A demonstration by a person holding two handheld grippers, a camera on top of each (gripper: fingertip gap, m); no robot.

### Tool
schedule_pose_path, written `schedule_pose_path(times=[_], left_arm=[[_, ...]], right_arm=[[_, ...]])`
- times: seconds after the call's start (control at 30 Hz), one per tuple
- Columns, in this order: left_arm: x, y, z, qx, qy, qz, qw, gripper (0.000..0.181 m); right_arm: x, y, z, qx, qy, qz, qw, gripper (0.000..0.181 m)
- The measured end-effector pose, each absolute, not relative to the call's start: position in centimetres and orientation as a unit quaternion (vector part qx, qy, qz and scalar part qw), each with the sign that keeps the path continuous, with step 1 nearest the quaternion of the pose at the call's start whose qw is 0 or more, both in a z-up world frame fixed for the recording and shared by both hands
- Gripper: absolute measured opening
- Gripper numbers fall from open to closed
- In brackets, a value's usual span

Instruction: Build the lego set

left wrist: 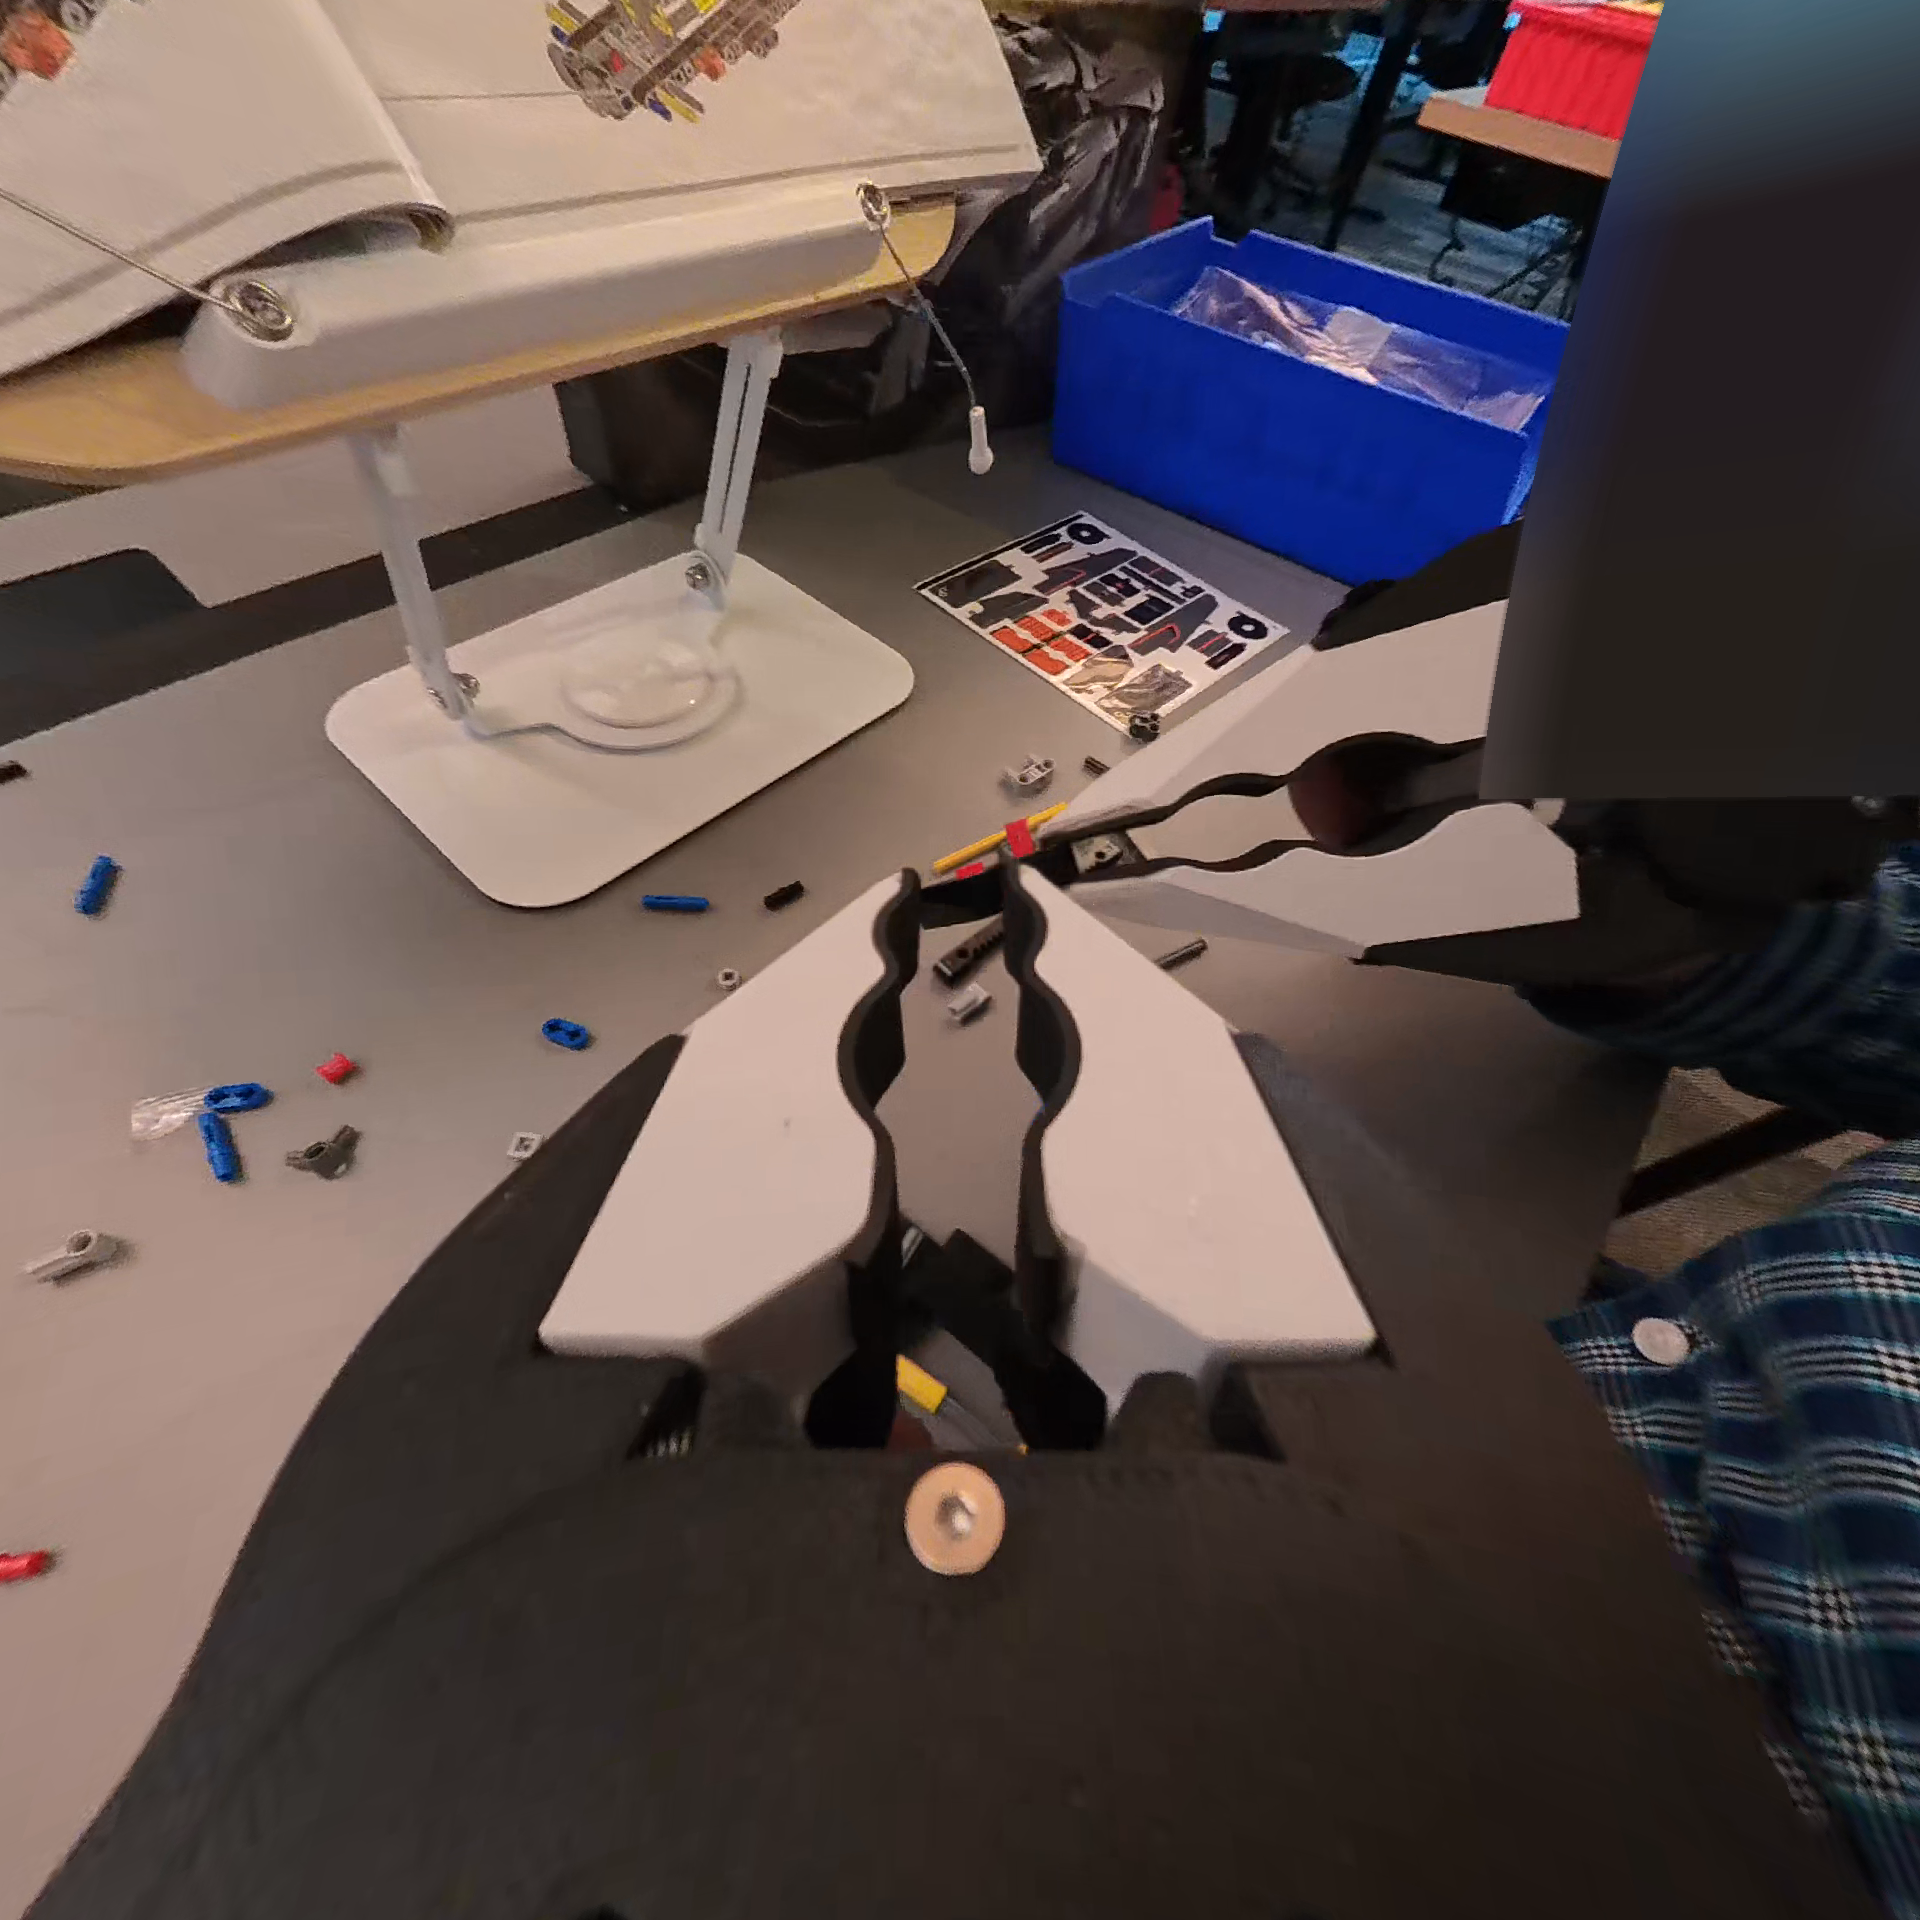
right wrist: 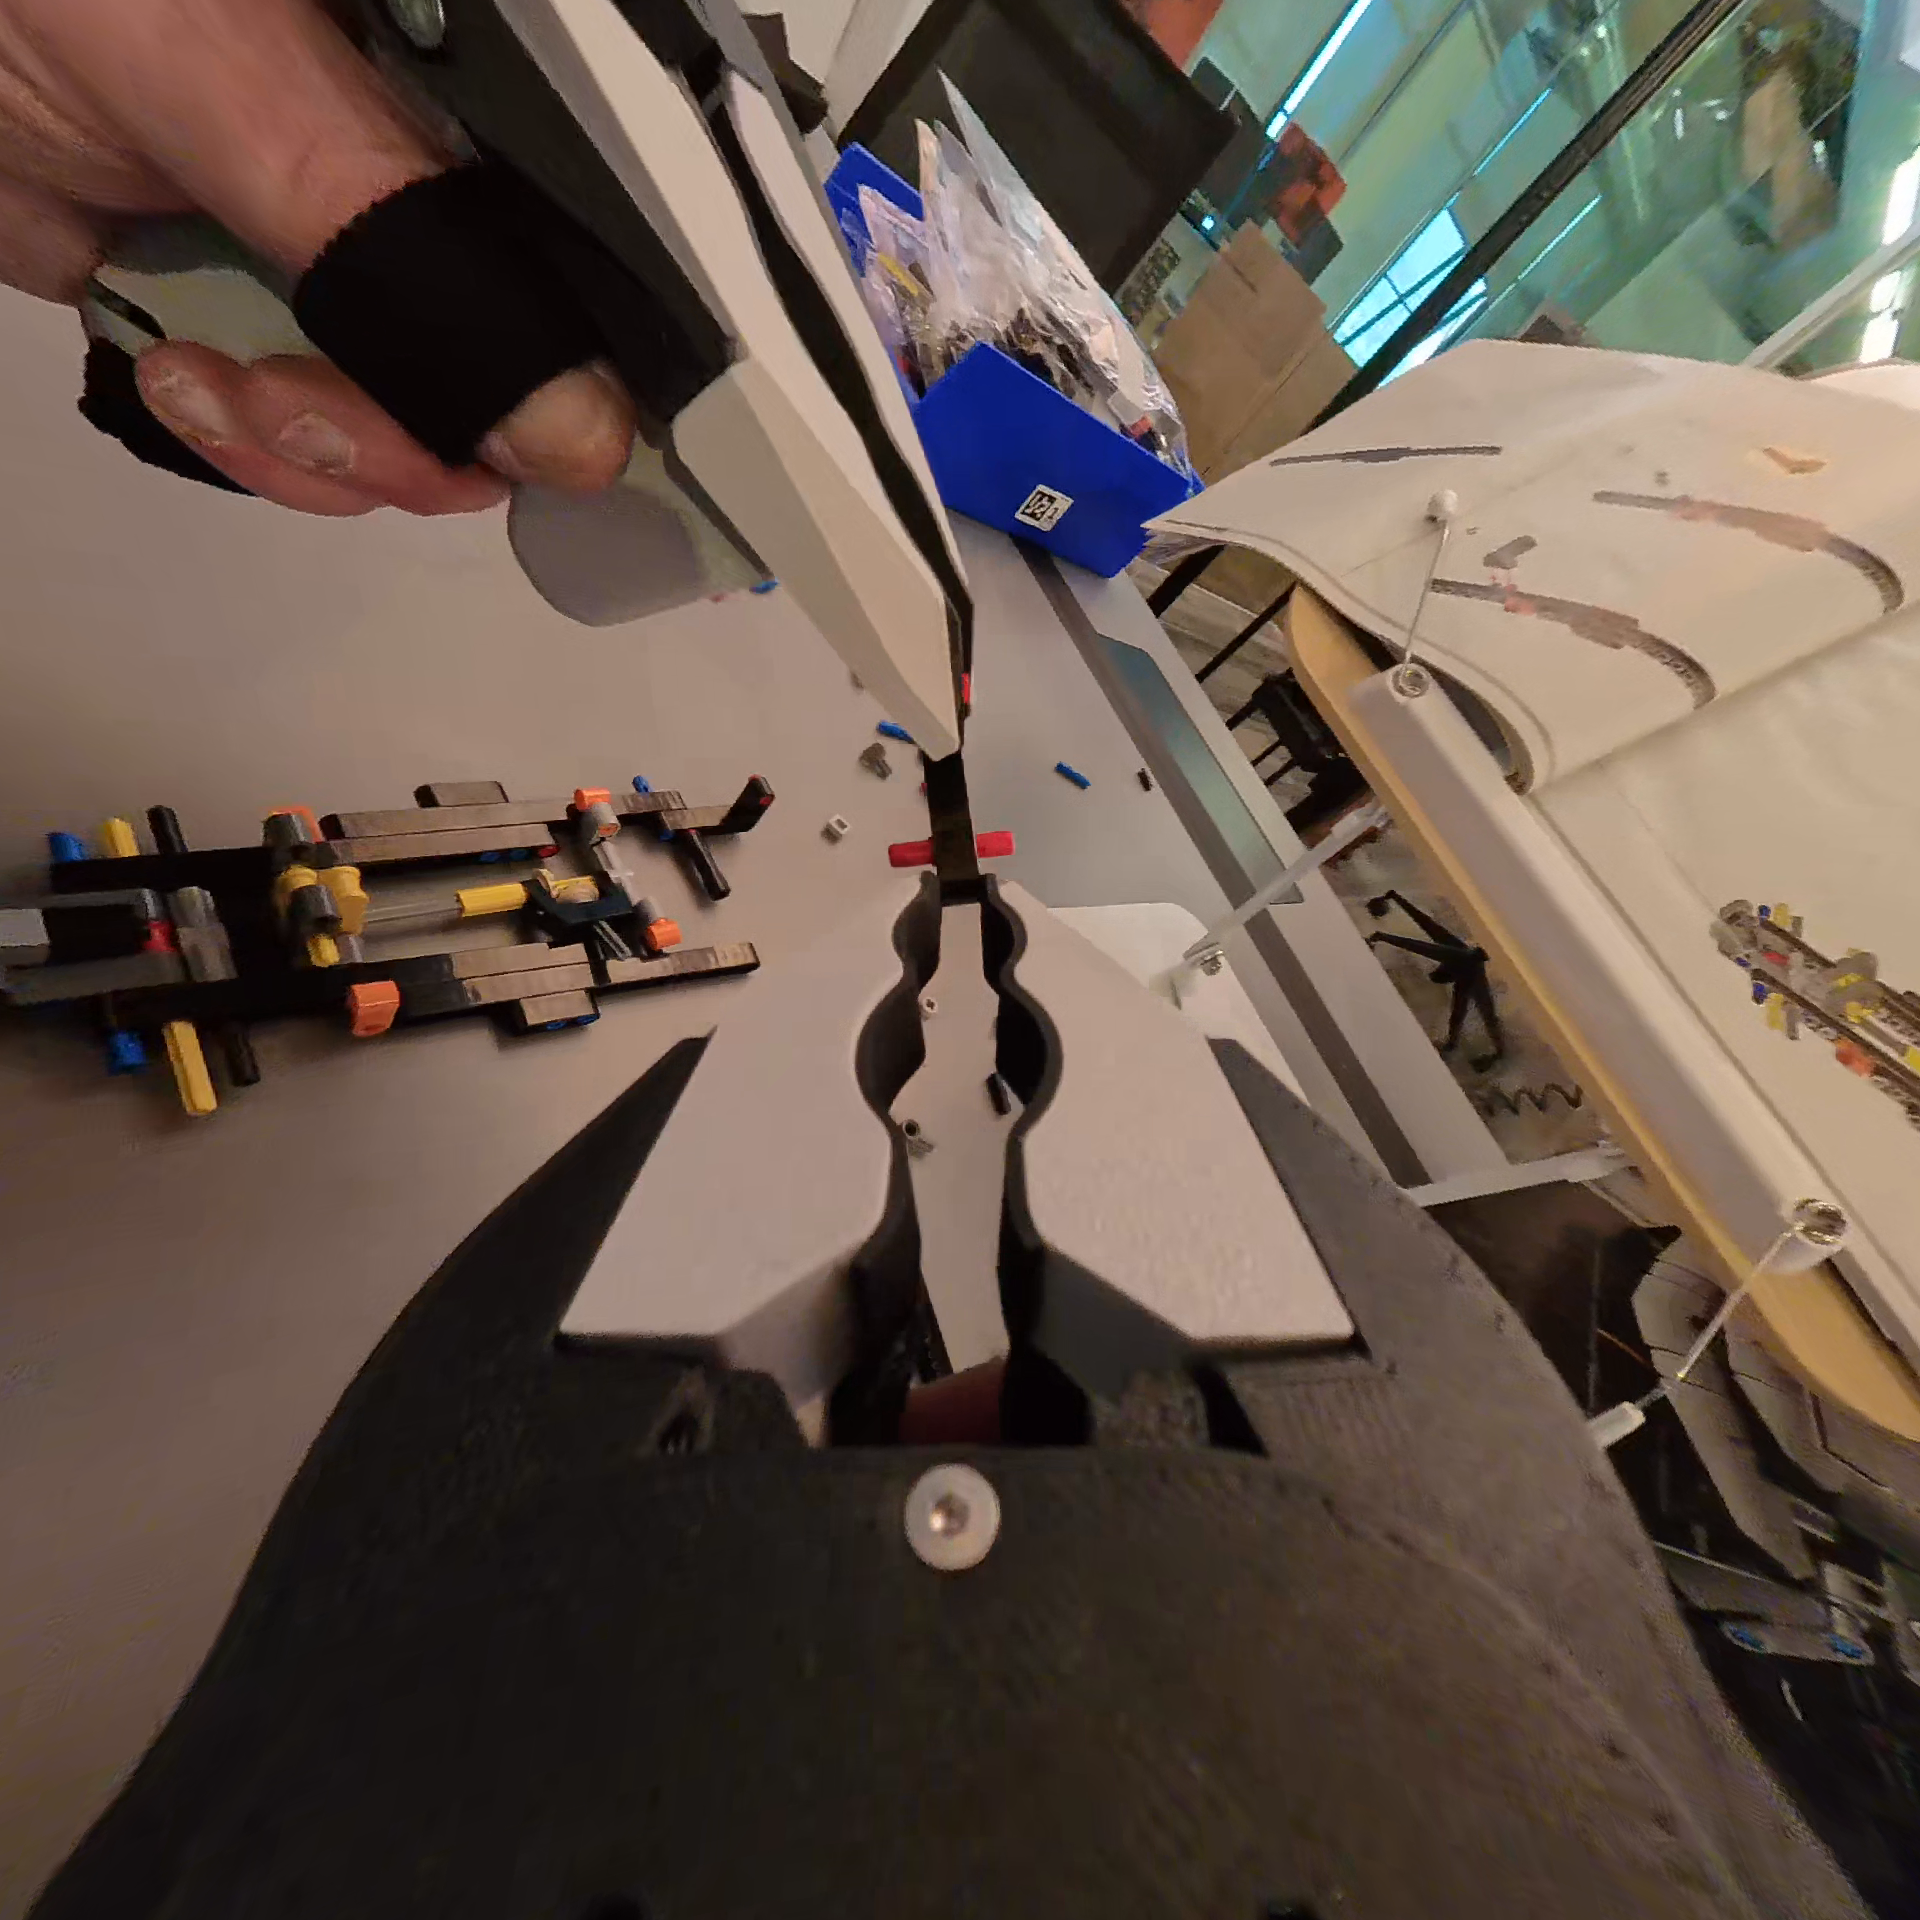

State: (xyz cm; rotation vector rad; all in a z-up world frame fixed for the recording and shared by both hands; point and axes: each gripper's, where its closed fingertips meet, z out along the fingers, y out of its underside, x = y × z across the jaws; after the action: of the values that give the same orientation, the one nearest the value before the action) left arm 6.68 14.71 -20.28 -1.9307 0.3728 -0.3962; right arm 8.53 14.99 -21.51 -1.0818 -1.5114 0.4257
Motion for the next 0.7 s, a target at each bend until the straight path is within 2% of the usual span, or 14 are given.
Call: schedule_pose_path(times=[0.2,0.43,0.5,0.57,0.7], left_arm=[[6.1,15.0,-20.3,-0.814,0.187,-0.103,0.541,0.006],[4.7,15.0,-20.9,-0.824,0.296,-0.044,0.481,0.005],[4.5,15.0,-21.9,-0.829,0.335,-0.035,0.446,0.006],[4.4,15.2,-22.5,-0.829,0.358,-0.043,0.428,0.006],[4.6,15.3,-23.2,-0.823,0.395,-0.053,0.405,0.006]], right_arm=[[8.2,14.0,-21.3,-0.464,-0.640,0.206,0.576,0.006],[7.8,13.8,-21.7,-0.494,-0.650,0.360,0.453,0.015],[7.1,14.8,-21.1,-0.504,-0.634,0.405,0.425,0.010],[6.0,15.5,-21.5,-0.511,-0.639,0.427,0.384,0.007],[3.9,16.3,-22.5,-0.510,-0.656,0.444,0.336,0.013]])
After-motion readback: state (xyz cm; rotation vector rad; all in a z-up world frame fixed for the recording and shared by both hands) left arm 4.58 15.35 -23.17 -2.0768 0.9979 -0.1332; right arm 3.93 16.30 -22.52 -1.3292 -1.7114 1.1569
